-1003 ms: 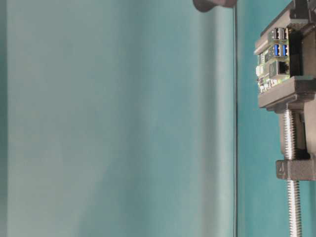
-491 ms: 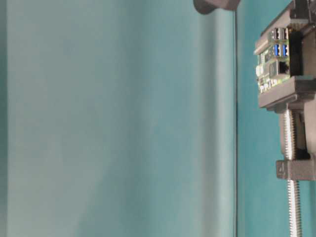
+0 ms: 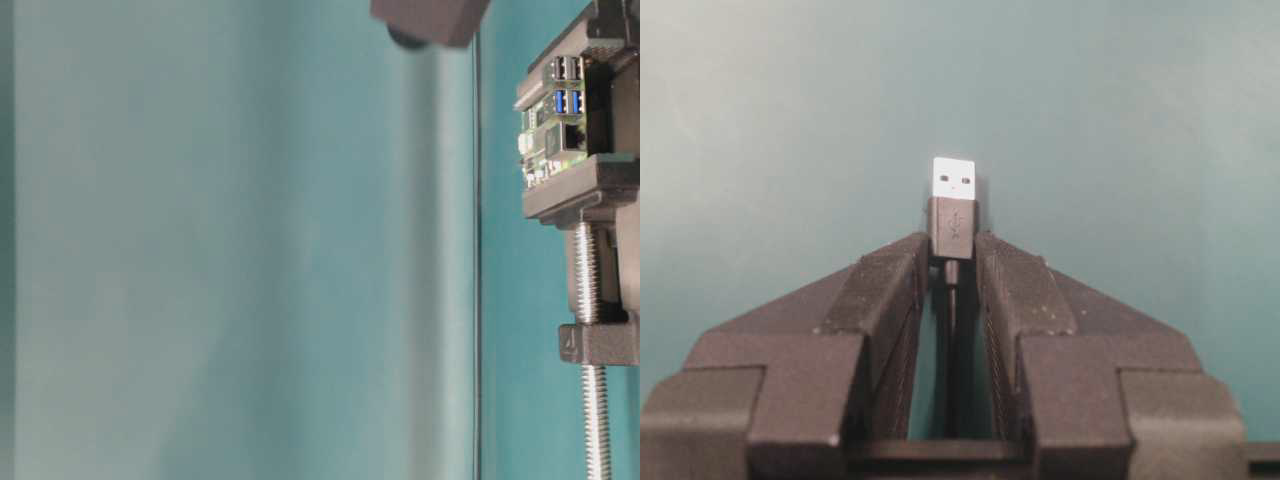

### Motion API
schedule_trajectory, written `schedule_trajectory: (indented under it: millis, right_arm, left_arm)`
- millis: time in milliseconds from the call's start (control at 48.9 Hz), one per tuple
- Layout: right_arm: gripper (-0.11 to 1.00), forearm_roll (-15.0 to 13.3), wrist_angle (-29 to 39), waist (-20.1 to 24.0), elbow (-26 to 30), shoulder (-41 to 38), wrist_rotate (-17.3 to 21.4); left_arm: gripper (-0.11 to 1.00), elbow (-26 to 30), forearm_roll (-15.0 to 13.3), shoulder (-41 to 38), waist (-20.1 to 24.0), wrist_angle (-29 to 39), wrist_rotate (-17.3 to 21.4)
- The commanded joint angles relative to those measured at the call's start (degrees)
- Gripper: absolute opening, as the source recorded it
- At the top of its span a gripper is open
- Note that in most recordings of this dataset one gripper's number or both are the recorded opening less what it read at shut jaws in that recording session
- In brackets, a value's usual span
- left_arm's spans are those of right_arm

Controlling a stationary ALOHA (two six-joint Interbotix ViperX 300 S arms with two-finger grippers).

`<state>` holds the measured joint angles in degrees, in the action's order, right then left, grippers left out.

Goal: Insert the USB into the fixed PCB.
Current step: 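Hold the black USB plug in the right gripper and rotate it upward, then carry the USB plug with the right gripper toward the board's ports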

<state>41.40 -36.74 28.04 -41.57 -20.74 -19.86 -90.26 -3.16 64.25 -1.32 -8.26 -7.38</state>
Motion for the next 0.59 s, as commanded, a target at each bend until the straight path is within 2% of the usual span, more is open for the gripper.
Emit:
schedule_trajectory:
  millis: [0,164,205,327,532,573]
  right_arm:
    - [0.2,12.0,-5.5,3.0,0.5,2.3,-4.6]
    - [0.2,33.0,-17.4,7.9,1.1,2.3,-14.1]
    - [0.2,36.6,-19.8,8.7,1.7,2.3,-16.1]
    - [0.2,44.5,-25.7,10.2,3.8,1.8,-21.1]
    - [0.2,52.6,-31.6,11.4,9.2,-1.3,-25.4]
    - [0.2,55.1,-32.8,11.7,10.7,-2.3,-25.9]
  left_arm:
    - [0.78,0.7,0.0,-0.3,-0.1,-0.3,-0.7]
    - [0.78,0.7,0.0,-0.3,-0.1,-0.2,-0.7]
    - [0.78,0.7,0.0,-0.3,-0.1,-0.3,-0.7]
    - [0.78,0.7,0.1,-0.3,0.0,-0.2,-0.7]
    - [0.78,0.7,0.0,-0.3,-0.1,-0.3,-0.7]
    - [0.78,0.7,0.0,-0.4,-0.1,-0.3,-0.7]
